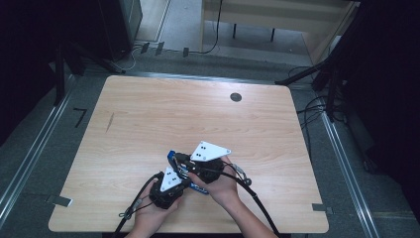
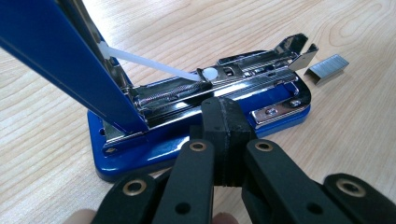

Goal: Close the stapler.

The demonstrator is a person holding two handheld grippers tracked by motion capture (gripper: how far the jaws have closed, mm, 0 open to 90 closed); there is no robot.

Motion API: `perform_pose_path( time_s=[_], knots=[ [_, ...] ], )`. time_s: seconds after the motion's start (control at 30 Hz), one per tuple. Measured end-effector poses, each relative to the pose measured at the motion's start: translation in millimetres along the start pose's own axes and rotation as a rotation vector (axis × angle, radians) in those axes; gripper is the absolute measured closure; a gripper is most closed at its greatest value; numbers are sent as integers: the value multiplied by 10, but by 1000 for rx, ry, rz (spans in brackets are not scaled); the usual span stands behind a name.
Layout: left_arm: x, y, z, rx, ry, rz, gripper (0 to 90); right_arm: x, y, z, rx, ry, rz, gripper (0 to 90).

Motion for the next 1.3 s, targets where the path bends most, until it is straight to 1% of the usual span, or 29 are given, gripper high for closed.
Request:
perform_pose_path(
  time_s=[0.07,0.17,0.33,0.43,0.5,0.53,0.57,0.6,0.67,0.87,0.93,1.0,1.13,1.3],
  knots=[
    [-1,-2,-1,1,1,1,900,19,5,8,-5,-2,-5,900],
    [-1,-3,-1,3,1,2,900,58,19,11,-7,1,2,900],
    [0,-3,-1,2,1,2,900,124,17,26,5,1,13,900],
    [0,-3,-1,1,0,1,900,157,22,20,-1,14,14,900],
    [0,-4,-1,1,0,4,900,202,32,-13,-13,34,13,900],
    [0,-4,-1,0,1,3,900,242,36,-52,-4,46,19,900],
    [0,-4,-1,0,1,3,900,242,36,-52,-4,46,19,900],
    [-1,-4,-1,-1,1,1,900,269,24,-75,8,49,28,900],
    [-1,-4,-1,0,1,1,900,280,18,-86,10,55,27,900],
    [-1,-7,-2,3,1,5,900,369,17,-144,-3,92,34,900],
    [-1,-7,-2,3,1,5,900,382,21,-144,12,94,39,900],
    [0,-7,-2,3,0,6,900,384,21,-144,13,97,37,900],
    [0,-6,-2,4,1,8,900,396,7,-141,14,101,50,900],
    [1,-9,-1,3,-1,9,900,430,11,-138,5,112,44,900]
  ],
)
Point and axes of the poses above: each handheld gripper's, and its own axes: x roughly forward along the jaws, z roughly out of its top, y roughly to its left, the point moved 7 cm from there along x, roughly forward along the jaws, and after that the axes turned 2 degrees about y, right-handed, at the moved point
